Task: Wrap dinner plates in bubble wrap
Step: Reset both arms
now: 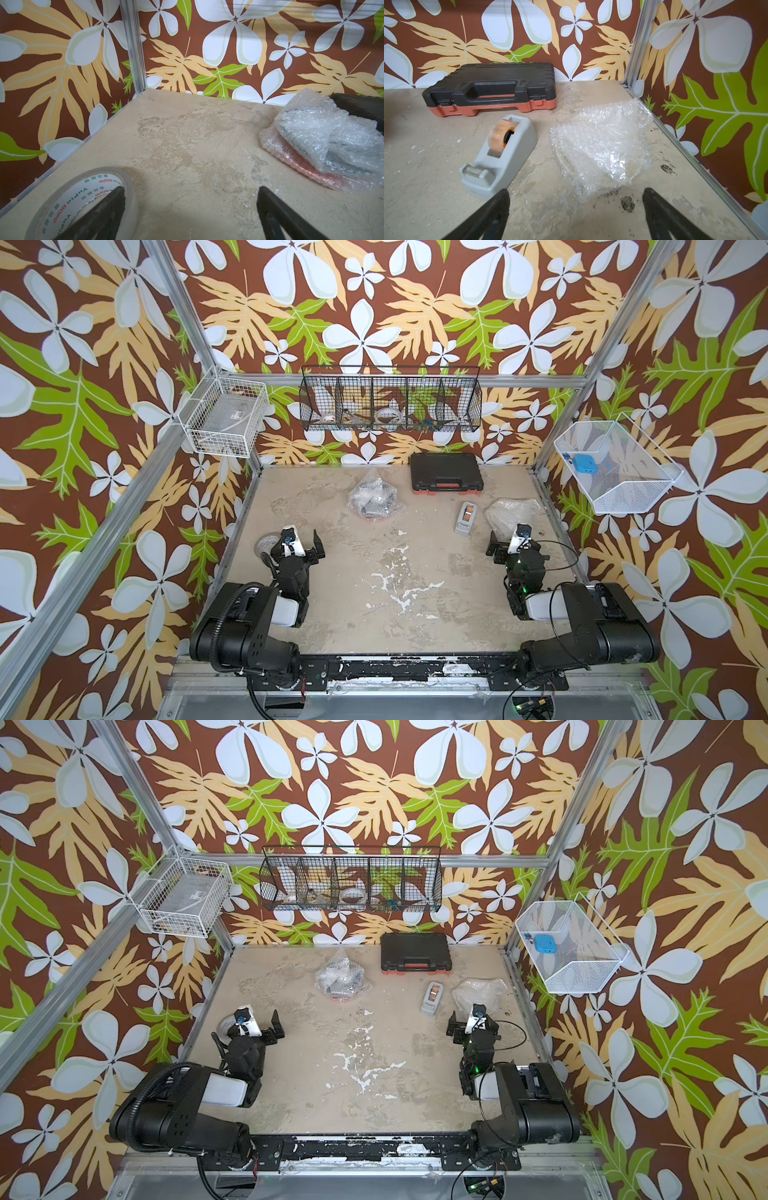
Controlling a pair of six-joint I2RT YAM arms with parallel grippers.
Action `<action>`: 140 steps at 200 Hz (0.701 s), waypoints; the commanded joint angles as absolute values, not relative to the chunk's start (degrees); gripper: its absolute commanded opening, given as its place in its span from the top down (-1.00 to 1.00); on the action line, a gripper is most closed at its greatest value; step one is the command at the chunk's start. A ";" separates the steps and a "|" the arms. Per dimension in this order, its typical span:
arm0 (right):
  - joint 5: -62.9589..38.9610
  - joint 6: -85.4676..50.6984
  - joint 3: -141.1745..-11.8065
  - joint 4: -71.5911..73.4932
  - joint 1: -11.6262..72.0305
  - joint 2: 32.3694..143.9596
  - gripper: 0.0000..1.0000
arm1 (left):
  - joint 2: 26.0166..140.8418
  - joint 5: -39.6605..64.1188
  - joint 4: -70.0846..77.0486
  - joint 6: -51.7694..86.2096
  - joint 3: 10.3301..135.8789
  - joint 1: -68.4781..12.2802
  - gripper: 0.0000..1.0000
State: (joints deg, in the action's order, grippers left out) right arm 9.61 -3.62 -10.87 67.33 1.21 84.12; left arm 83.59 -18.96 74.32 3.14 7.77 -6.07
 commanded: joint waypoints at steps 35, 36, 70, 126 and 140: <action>12.13 -2.20 -10.98 69.32 2.12 83.93 -0.99 | 83.64 -18.47 77.01 3.25 7.79 -5.92 -1.00; 12.13 -2.20 -10.98 69.33 2.16 83.93 -0.99 | 83.61 -18.46 76.96 3.30 7.76 -5.91 -1.00; 12.12 -2.12 -10.98 69.43 2.11 84.00 -0.99 | 83.64 -18.51 76.98 3.25 7.82 -5.96 -1.00; 12.12 -2.11 -11.14 69.54 2.13 84.42 -0.99 | 83.59 -18.50 76.99 3.25 7.77 -5.96 -1.00; 12.13 -2.20 -10.99 69.40 2.11 84.01 -0.99 | 83.63 -18.52 76.96 3.25 7.79 -5.93 -1.00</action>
State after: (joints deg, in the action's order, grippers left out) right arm 11.42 -2.50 -11.00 67.72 2.13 84.29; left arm 83.59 -18.79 74.39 3.11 7.77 -6.07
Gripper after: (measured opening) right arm 0.996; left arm 0.998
